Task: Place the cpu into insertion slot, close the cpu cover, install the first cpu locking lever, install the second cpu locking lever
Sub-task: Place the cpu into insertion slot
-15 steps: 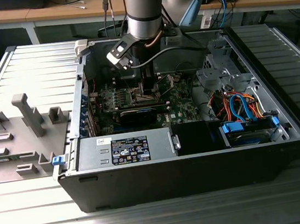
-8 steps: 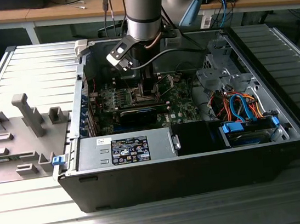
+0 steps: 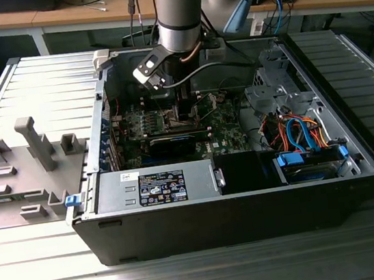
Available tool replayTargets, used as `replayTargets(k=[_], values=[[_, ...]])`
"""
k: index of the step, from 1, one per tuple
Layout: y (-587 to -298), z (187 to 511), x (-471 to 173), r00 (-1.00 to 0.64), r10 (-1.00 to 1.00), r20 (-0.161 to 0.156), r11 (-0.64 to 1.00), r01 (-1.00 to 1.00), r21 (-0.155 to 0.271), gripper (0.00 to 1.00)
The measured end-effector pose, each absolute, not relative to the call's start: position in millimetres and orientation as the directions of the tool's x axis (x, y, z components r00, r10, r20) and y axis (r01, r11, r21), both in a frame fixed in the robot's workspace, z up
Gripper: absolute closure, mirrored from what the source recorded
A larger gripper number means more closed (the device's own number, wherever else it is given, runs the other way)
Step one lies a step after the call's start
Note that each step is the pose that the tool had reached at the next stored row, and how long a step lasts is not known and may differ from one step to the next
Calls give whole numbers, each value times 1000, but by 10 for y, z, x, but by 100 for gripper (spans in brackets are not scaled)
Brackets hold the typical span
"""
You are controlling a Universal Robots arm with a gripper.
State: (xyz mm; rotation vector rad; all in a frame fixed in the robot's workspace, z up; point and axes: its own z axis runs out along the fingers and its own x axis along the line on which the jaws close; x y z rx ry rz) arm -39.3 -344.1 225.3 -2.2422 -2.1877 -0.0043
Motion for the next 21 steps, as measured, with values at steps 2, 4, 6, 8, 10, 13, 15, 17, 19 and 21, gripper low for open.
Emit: replayTargets(k=[2,4,6,8,10,13,15,17,19,21], values=[[-3439,2244,-393,25,1000,8,-24,1000,-5,45],[-3437,2239,-395,23,1000,8,-23,1000,-5,45],[-3427,2233,-398,18,1000,8,-18,1000,-5,45],[-3414,2225,-408,14,1000,6,-14,1000,-4,45],[-3396,2211,-421,12,1000,3,-12,1000,-4,45],[-3379,2177,-444,14,1000,-6,-14,1000,-4,45],[-3378,2162,-479,17,1000,-10,-17,1000,-3,45],[-3378,2146,-502,20,1000,-12,-20,1000,-3,45],[-3378,2113,-517,30,999,-17,-30,1000,-3,45],[-3376,2097,-517,36,999,-18,-36,999,-3,45]])
